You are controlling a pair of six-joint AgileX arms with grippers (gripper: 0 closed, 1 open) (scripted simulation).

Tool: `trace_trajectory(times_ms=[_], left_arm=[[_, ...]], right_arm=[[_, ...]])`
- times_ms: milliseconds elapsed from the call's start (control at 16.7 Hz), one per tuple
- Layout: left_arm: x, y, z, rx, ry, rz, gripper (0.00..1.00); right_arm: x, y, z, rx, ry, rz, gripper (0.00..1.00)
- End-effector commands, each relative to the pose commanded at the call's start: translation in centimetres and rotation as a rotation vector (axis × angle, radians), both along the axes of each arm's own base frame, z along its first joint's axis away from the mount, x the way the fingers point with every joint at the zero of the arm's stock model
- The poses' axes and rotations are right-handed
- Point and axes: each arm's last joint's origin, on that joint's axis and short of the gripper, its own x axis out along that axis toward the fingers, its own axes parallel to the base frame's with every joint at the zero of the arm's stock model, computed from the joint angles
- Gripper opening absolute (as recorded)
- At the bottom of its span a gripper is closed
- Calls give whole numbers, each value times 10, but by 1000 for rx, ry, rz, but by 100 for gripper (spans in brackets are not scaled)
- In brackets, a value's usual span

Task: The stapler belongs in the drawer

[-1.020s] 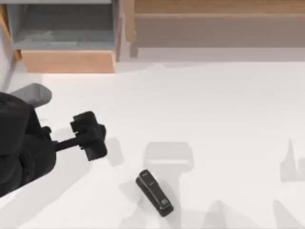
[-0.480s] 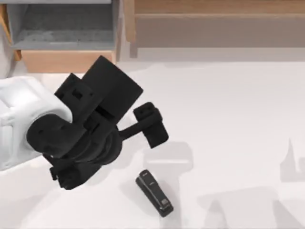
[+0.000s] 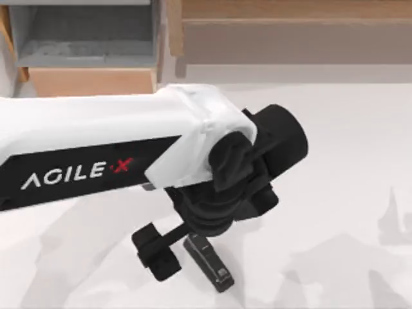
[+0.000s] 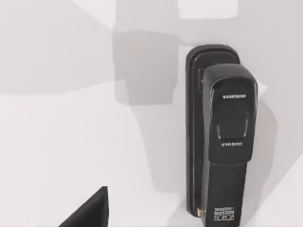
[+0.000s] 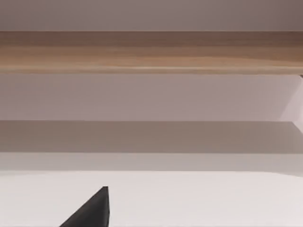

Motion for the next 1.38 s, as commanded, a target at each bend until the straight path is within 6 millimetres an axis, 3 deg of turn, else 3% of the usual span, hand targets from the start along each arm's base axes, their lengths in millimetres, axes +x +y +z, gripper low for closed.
trace_trajectory(times_ms=[240,720,1200,1380], left_arm=[[1,-18,-9,57,24,52,100],[3,-17,-10,57,25,55,100],[12,-12,-72,50,20,52,100],[12,-10,-77,57,24,52,100]], right_arm=[[0,0,0,0,0,0,100],[0,0,0,0,0,0,100],[0,0,0,0,0,0,100],[0,0,0,0,0,0,100]])
